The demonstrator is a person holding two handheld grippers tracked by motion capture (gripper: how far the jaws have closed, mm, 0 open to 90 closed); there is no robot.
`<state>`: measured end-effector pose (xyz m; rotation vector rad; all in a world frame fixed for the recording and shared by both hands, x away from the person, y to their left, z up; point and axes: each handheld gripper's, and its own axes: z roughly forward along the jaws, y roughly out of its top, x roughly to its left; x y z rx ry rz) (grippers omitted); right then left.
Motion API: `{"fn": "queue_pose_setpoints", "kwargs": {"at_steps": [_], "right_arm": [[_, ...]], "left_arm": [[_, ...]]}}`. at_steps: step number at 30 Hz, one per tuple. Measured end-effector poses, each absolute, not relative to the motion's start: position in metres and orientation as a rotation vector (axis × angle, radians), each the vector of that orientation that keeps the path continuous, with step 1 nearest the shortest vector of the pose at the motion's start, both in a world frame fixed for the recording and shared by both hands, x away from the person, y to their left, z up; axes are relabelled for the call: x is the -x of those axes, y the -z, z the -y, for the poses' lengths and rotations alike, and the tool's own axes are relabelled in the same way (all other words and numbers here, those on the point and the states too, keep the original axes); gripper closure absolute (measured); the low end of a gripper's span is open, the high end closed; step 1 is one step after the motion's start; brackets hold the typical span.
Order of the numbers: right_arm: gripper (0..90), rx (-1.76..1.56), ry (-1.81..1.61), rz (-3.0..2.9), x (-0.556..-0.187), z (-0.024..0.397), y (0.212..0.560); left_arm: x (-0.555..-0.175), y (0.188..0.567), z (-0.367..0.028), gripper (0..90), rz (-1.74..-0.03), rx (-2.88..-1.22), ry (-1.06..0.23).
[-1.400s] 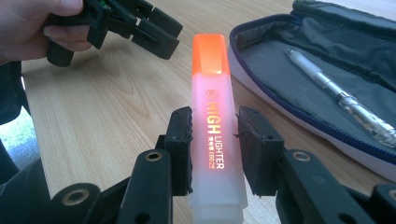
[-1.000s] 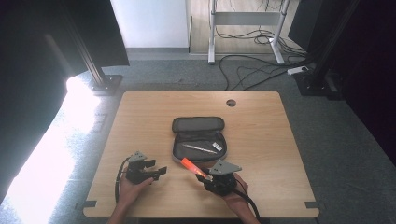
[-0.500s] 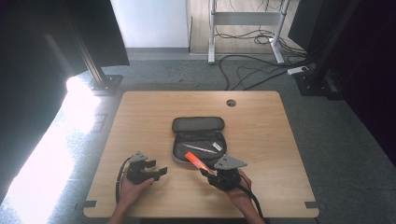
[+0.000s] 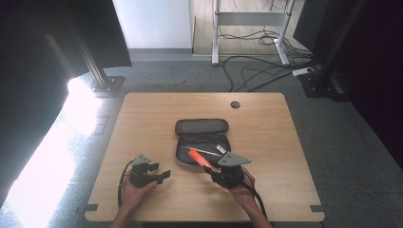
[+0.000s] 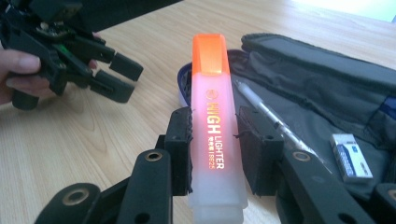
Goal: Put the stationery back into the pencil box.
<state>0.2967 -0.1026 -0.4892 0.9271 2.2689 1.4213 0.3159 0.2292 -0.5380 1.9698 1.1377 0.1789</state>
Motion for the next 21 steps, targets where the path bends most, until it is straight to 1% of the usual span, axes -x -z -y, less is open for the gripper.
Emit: {"fn": "queue_pose_setpoints", "kwargs": {"at_steps": [11, 21], "right_arm": [[65.6, -0.915, -1.425, -2.262, -0.309, 0.097, 0.481], [65.6, -0.946, -1.452, -2.258, -0.324, 0.096, 0.481]], "left_arm": [[-0.316, 0.538, -0.230, 30.3, -1.139, -1.964, -0.180], [-0.316, 0.538, -0.230, 30.3, -1.139, -1.967, -0.180]]}}
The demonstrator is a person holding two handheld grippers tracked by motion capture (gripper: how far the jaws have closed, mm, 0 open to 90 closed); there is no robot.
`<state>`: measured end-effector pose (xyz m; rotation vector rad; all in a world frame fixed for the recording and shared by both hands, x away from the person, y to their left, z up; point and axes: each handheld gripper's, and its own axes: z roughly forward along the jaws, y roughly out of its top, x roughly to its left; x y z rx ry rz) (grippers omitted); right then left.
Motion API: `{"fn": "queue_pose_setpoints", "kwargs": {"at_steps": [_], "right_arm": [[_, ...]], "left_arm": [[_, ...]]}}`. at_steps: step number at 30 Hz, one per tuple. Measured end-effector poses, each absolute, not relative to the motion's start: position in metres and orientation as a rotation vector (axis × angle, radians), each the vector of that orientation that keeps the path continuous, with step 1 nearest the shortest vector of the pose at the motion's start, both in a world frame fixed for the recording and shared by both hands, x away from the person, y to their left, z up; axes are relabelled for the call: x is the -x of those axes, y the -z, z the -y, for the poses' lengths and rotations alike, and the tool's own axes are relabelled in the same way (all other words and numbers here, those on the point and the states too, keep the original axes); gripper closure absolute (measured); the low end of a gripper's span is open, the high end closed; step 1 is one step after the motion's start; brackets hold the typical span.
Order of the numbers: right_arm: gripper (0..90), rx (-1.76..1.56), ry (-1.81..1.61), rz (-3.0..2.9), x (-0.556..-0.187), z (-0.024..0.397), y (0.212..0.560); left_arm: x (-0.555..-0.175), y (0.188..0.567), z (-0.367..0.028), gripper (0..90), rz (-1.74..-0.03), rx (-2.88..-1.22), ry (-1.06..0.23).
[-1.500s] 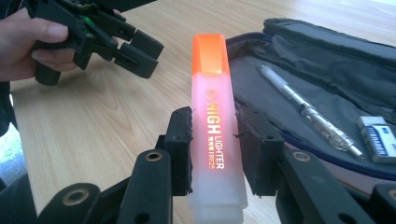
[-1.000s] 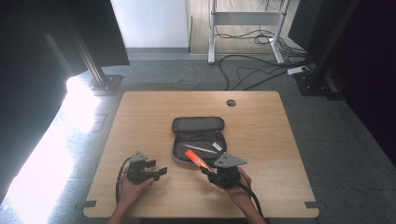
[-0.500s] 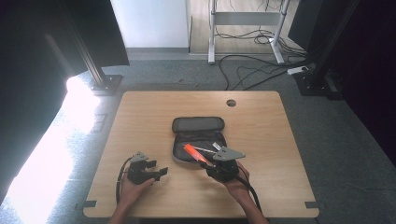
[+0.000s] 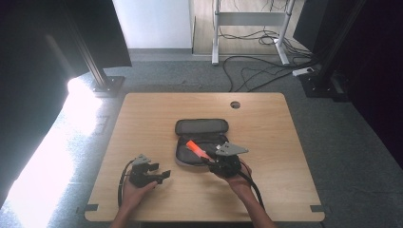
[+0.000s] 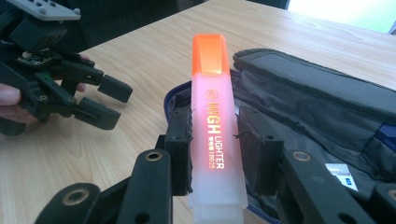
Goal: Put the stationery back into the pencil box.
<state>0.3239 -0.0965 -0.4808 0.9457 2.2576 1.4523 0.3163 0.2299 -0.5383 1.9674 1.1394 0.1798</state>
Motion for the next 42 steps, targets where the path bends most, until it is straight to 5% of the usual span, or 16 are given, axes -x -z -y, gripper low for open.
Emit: {"fn": "queue_pose_setpoints", "kwargs": {"at_steps": [42], "right_arm": [[65.6, -0.999, -1.351, -2.284, -0.374, 0.088, 0.501]], "left_arm": [[-0.317, 0.540, -0.230, 30.3, -1.139, -1.971, -0.171]]}}
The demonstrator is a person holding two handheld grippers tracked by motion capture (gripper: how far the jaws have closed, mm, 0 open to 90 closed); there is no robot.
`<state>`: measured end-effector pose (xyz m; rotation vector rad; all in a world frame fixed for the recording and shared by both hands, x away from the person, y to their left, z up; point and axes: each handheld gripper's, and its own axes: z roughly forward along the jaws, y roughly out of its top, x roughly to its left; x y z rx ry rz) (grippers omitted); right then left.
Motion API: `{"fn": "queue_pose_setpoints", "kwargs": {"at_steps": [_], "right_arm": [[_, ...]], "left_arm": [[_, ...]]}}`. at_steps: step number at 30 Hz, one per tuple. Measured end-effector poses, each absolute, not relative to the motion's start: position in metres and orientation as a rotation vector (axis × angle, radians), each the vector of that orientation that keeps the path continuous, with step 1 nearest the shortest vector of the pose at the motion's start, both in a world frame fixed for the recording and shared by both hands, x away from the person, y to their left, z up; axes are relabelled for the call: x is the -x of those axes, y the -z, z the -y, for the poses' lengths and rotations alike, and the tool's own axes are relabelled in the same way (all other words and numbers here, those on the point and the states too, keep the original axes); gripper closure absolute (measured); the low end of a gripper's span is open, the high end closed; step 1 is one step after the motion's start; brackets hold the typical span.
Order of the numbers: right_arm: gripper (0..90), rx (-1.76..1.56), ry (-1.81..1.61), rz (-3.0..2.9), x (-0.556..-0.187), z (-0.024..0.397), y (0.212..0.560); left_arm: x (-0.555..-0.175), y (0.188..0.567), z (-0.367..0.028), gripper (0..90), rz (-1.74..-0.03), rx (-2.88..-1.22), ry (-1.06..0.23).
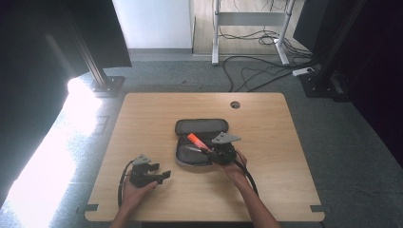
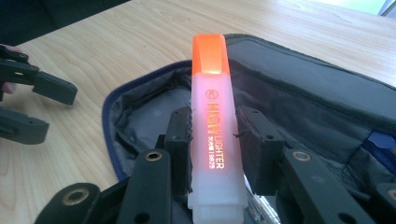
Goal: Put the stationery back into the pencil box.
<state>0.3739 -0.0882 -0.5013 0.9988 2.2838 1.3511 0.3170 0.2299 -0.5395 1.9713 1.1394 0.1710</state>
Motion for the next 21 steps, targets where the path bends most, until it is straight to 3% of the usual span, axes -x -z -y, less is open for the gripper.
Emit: {"fn": "queue_pose_setpoints", "kwargs": {"at_steps": [21], "right_arm": [[65.5, -1.045, -1.279, -2.317, -0.402, 0.095, 0.512]], "left_arm": [[-0.318, 0.540, -0.230, 30.3, -1.143, -1.972, -0.168]]}}
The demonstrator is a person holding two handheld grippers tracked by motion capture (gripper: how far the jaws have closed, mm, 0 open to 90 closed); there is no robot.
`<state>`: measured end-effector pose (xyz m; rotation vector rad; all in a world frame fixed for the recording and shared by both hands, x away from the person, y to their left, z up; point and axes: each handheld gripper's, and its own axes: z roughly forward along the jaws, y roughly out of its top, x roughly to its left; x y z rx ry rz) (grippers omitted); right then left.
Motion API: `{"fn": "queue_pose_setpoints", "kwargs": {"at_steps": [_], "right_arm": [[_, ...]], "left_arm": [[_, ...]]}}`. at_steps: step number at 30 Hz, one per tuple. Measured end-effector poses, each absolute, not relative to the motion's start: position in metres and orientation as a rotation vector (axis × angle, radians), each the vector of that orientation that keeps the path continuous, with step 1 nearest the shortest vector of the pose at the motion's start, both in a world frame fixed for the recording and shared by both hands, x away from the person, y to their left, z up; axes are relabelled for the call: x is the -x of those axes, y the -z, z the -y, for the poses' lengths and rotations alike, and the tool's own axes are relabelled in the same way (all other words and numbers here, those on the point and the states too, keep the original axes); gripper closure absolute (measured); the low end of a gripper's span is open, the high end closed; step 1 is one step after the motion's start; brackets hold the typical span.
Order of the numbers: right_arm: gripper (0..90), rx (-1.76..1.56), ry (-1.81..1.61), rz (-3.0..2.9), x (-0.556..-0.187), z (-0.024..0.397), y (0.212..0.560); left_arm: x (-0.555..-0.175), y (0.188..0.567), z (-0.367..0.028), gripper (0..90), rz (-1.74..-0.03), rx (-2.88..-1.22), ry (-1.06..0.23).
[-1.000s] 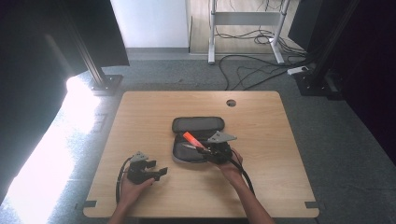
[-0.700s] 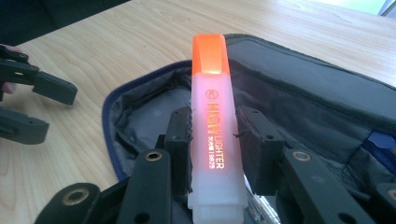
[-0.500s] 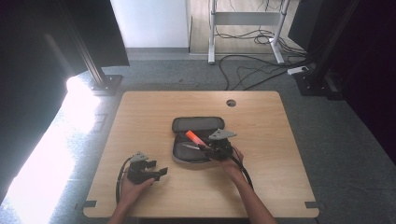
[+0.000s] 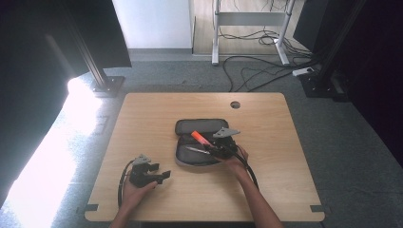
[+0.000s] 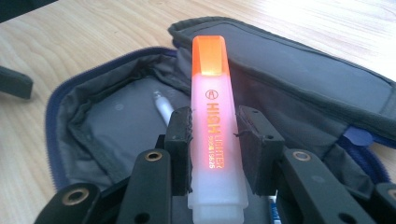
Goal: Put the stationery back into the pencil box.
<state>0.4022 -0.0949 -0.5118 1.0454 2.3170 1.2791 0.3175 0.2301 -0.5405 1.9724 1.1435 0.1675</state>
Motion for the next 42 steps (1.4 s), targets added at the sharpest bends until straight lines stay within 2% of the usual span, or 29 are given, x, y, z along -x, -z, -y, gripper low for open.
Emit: {"fn": "queue_pose_setpoints", "kwargs": {"at_steps": [23, 42], "right_arm": [[65.4, -1.060, -1.212, -2.346, -0.412, 0.100, 0.522], [65.5, -0.910, -1.262, -2.488, -0.398, 0.078, 0.523]], "left_arm": [[-0.317, 0.541, -0.230, 30.3, -1.142, -1.975, -0.167], [-0.317, 0.540, -0.230, 30.3, -1.139, -1.972, -0.167]]}}
